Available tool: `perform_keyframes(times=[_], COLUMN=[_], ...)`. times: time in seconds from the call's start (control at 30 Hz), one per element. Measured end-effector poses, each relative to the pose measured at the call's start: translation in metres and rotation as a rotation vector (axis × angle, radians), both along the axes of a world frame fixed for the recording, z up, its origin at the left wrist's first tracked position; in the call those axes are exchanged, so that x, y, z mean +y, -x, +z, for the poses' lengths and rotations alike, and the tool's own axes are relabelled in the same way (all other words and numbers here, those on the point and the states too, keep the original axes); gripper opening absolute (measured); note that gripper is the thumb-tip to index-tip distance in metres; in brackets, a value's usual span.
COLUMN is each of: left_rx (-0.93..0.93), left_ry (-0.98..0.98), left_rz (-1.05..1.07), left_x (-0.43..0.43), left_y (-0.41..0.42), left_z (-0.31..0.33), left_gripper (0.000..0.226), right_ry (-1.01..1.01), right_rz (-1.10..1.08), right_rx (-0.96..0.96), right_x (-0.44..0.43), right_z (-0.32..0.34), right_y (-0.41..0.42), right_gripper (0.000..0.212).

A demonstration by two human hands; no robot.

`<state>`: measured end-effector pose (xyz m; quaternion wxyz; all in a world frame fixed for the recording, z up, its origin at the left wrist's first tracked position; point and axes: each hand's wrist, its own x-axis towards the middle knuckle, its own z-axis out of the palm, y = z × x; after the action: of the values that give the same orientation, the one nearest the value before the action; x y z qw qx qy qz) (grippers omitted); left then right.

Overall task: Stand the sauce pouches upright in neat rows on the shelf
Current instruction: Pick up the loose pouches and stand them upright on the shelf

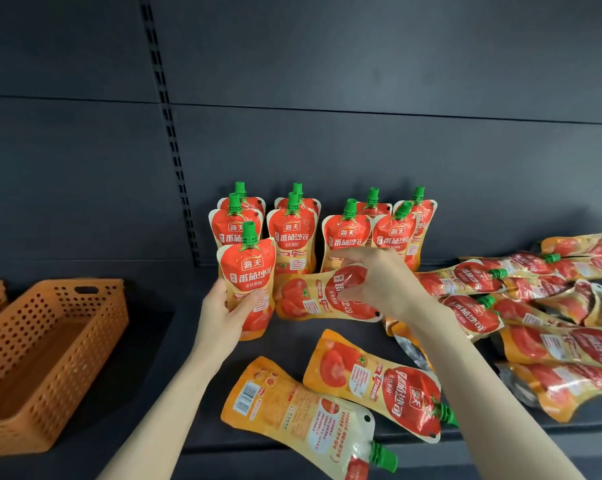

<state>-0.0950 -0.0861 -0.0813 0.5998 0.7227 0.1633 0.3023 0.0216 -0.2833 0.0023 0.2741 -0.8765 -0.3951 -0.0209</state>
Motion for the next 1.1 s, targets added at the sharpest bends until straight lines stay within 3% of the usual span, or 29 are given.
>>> perform_keyframes(times=[0.2, 0.37, 0.5, 0.7, 0.9, 1.1], left_rx=[-0.004, -0.006, 0.026, 0.083, 0.045, 0.084], left_ry=[0.042, 0.067, 0.099, 0.036, -0.02, -0.018], left_rz=[-0.042, -0.065, -0.081, -0.088, -0.125, -0.16], left_x=[0.0, -0.003, -0.003, 0.003, 0.008, 0.009], left_y=[-0.004, -0.009, -0.014, -0.011, -0.018, -0.02], left_z=[-0.001, 0.001, 0.002, -0.001, 0.005, -0.007], left_gripper=[0.033, 0.034, 0.029, 0.035, 0.039, 0.045], right_ry=[-0.138, -0.359, -0.516, -0.503, -0.536, -0.399], right_rz=[0.044, 0.003, -0.037, -0.06, -0.109, -0.118], right_rx=[-0.114, 0.055, 0.282, 0.498, 0.478, 0.488], right_x=[0.003, 0.011, 0.019, 0.022, 0.021, 0.019], right_z=[0.016, 0.011, -0.01, -0.068, -0.074, -0.085], right_y=[0.006, 0.003, -0.005, 0.004, -0.009, -0.008], right_gripper=[0.064, 0.085, 0.071, 0.057, 0.052, 0.057])
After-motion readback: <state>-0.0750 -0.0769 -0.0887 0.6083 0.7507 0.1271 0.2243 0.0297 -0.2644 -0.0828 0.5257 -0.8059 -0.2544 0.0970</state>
